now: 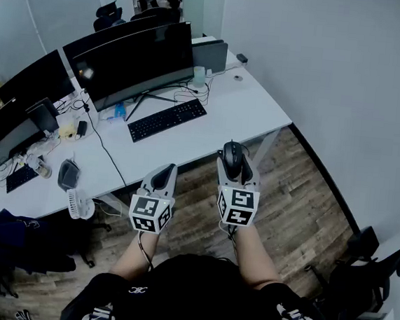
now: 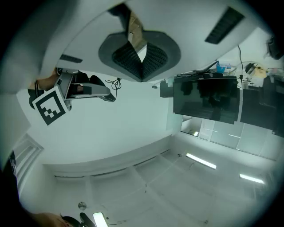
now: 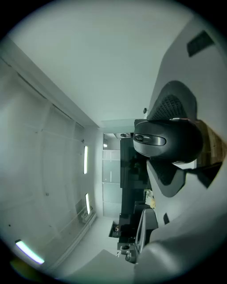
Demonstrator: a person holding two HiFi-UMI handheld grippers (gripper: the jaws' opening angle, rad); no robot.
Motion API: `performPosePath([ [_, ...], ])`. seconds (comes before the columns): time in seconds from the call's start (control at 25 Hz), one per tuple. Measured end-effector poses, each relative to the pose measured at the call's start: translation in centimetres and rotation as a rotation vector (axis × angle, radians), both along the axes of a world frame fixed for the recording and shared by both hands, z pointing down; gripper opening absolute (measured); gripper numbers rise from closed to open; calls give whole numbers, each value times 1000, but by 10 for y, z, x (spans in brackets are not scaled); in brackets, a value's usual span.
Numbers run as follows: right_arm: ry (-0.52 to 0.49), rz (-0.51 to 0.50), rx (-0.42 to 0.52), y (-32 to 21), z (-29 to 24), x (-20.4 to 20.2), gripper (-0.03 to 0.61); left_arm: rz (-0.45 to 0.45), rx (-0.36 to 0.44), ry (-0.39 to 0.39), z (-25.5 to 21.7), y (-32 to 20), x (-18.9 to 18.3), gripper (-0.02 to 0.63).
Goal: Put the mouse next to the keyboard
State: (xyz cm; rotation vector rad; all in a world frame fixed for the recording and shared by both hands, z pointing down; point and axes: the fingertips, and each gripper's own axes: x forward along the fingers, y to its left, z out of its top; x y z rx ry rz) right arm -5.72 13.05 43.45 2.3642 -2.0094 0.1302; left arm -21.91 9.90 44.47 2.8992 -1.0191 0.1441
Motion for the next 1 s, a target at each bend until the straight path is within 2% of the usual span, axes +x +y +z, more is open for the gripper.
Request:
performPosePath([
  [0.44,-45,4,-1,4,1,17,295,-3,9,-9,-3,4,15,14],
  [1.0,-39,-43,31,7,0,74,293,-46,26,7,-1,5,70,13],
])
